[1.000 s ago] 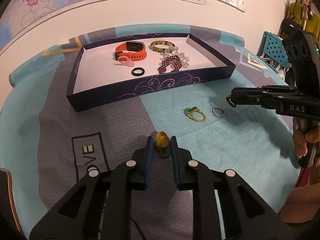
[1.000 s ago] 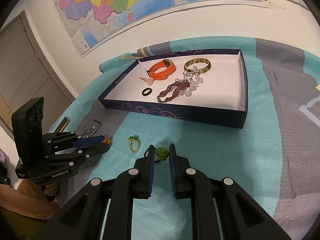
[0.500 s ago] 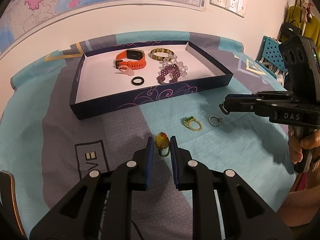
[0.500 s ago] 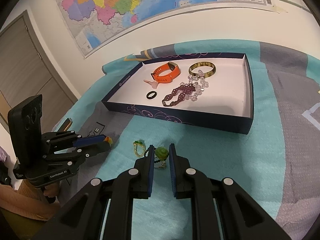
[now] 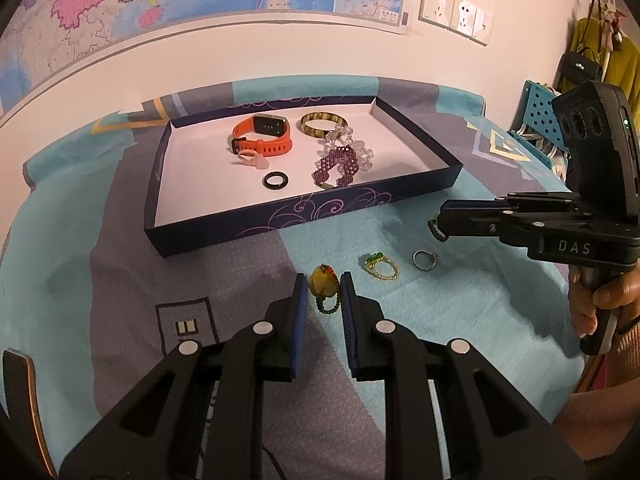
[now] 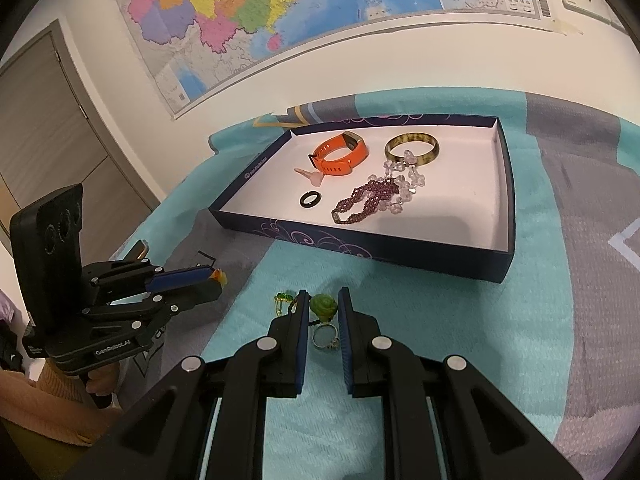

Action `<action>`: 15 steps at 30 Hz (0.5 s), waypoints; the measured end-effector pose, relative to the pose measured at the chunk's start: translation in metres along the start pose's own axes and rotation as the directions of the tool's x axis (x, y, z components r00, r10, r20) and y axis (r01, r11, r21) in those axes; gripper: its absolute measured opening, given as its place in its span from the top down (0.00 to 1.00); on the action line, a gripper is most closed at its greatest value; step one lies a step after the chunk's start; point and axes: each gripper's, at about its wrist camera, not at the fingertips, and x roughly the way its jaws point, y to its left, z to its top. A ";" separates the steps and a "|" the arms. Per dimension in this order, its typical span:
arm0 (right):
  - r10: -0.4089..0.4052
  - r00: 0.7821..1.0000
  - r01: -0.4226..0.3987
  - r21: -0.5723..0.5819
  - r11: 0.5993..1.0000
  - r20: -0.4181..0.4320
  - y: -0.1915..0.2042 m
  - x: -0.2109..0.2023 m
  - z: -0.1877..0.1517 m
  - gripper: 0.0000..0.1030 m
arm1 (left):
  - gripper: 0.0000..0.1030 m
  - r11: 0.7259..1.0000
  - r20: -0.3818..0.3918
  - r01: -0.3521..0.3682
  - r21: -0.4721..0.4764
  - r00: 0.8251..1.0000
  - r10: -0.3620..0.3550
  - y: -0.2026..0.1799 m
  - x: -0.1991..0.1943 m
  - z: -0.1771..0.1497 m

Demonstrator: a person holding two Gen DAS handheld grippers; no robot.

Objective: Organize jewelry
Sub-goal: 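Close and lift the left tool with the duck charm while the right tool lifts the green-stone ring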

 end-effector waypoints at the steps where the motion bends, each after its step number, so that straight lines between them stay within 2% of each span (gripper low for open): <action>1: 0.001 1.000 -0.001 -0.001 1.000 0.001 0.000 0.000 0.001 0.88 | 0.84 1.000 0.002 0.002 0.000 1.000 -0.002 0.000 0.000 0.001; 15: 0.007 1.000 -0.007 -0.016 1.000 0.017 0.001 0.004 0.016 0.88 | 0.84 1.000 0.040 0.001 0.001 0.999 -0.001 0.004 -0.005 0.018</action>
